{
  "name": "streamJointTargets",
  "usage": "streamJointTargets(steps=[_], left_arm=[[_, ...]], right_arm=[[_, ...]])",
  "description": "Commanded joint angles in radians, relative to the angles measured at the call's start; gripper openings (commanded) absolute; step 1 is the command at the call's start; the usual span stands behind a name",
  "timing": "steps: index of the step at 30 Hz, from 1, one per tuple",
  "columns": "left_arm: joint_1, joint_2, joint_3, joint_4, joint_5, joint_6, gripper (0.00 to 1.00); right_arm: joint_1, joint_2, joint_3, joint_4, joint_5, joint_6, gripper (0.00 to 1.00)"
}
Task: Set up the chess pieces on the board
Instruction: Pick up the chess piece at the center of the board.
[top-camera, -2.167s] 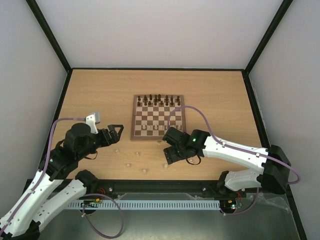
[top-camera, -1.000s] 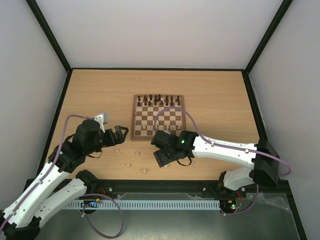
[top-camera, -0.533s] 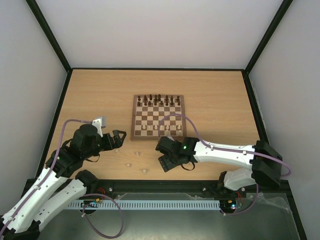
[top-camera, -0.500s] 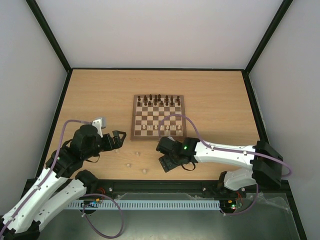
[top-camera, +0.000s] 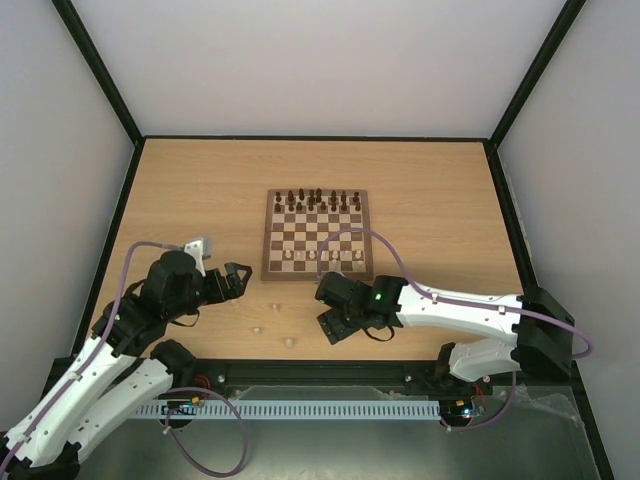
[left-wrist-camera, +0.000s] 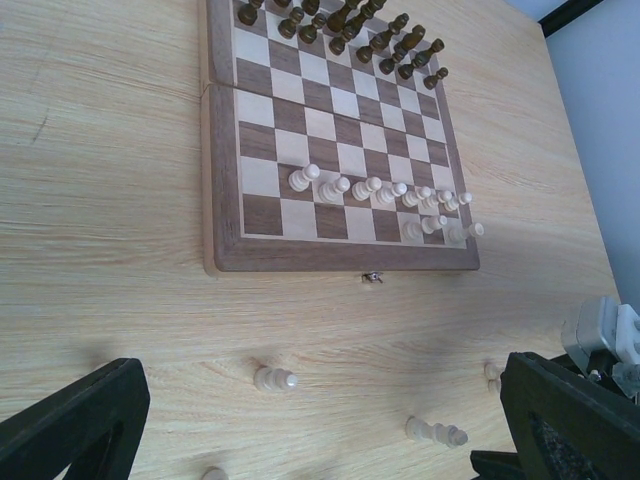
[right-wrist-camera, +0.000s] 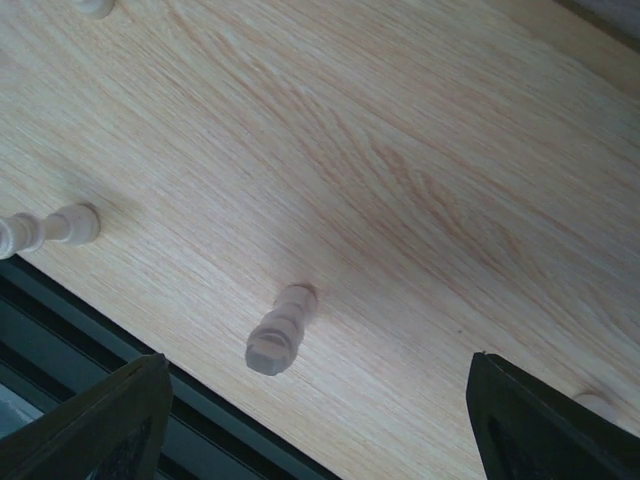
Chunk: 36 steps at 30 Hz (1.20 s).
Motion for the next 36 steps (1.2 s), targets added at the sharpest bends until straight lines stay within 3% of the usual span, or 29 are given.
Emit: streamJointTargets(steps=[1,12,21,36], left_arm=[[0.006,0.019,0.014,0.007,0.002,0.002,0.99],[0.006,0.030,0.120,-0.054,-0.039,0.049,0.99],[0.006,0.016,0.083,-0.029,-0.030,0.069,0.99],[0.006,-0.065,0.114,-0.070,-0.030,0.060,0.99]], right_arm=[[0.017,0.029,0.035,-0.004,-0.051,-0.041,0.81],[0.103,0.127,0.255,-0.152,0.016,-0.060,0.80],[0.105,0.083,0.226,-0.184,0.010,-0.058,0.80],[0.117,0.044,0.350,-0.305,0.085,-0.014,0.79]])
